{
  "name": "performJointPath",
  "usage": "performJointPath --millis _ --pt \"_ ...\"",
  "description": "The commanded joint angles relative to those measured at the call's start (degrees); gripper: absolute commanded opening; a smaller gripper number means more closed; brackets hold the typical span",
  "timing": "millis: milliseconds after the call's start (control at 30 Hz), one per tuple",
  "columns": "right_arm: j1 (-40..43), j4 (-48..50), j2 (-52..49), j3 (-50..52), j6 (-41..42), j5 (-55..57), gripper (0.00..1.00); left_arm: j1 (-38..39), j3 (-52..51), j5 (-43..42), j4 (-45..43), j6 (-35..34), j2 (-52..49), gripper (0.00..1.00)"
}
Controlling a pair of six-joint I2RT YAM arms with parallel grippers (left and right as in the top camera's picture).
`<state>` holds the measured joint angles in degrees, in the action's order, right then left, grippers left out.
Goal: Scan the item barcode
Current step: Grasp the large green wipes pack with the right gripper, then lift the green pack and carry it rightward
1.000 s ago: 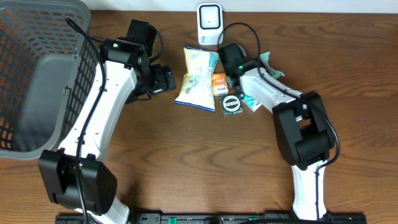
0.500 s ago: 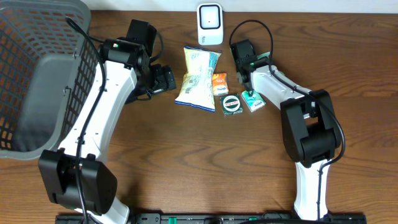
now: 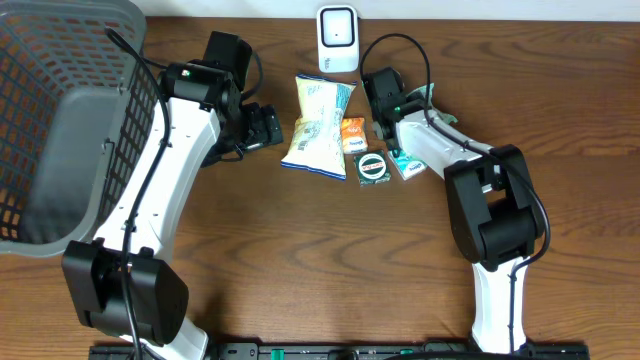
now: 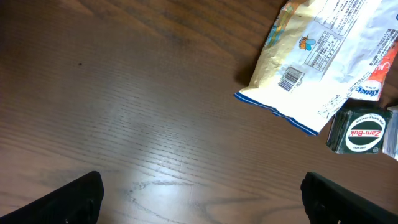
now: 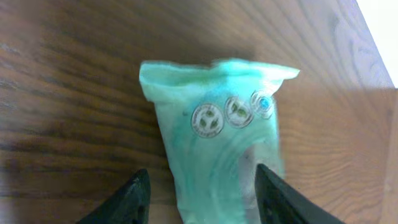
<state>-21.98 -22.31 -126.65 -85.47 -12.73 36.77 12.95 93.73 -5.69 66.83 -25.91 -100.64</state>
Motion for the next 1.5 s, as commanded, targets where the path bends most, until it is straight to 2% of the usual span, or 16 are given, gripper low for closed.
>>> performJointPath --millis 0,133,233,400,567,700,900,1033,1133,1233,1467 --pt "0.8 0.7 0.0 2.3 0.5 1.0 0.40 -0.1 -0.3 0.1 0.2 -0.7 -0.2 1.00" --pt "1.7 2.9 0.0 5.2 0.5 0.9 0.36 -0.1 -0.3 0.1 0.2 -0.7 -0.2 1.00" --pt "2.4 2.7 0.0 6.2 0.5 -0.8 0.27 -0.1 -0.3 0.1 0.2 -0.7 -0.2 1.00" --pt "2.6 1.7 0.0 6.2 2.0 -1.4 0.20 -0.1 -0.3 0.1 0.2 -0.7 -0.2 1.00" --pt "2.0 0.4 0.4 5.7 5.2 -1.4 0.01 -0.1 -0.3 0.1 0.2 -0.7 -0.2 1.00" --pt "1.8 -2.5 2.2 4.8 9.7 -4.0 0.01 -0.1 -0.3 0.1 0.2 -0.7 -0.2 1.00" --pt "3.3 -4.3 8.2 4.5 11.3 -24.1 0.01 -0.1 -0.3 0.1 0.2 -0.7 -0.2 1.00" --pt "6.4 -4.1 13.0 4.5 18.0 -38.0 0.01 -0.1 -0.3 0.1 0.2 -0.7 -0.2 1.00" --pt "9.8 -3.5 15.8 4.5 18.8 -52.1 0.01 -0.1 -0.3 0.1 0.2 -0.7 -0.2 1.00" --pt "14.0 -2.5 16.8 4.5 20.5 -66.5 0.01 -0.1 -0.3 0.2 0.2 -0.7 -0.2 1.00" --pt "22.2 -2.8 16.4 4.6 23.9 -89.4 0.01 -0.1 -0.3 0.1 0.2 -0.7 -0.2 1.00"
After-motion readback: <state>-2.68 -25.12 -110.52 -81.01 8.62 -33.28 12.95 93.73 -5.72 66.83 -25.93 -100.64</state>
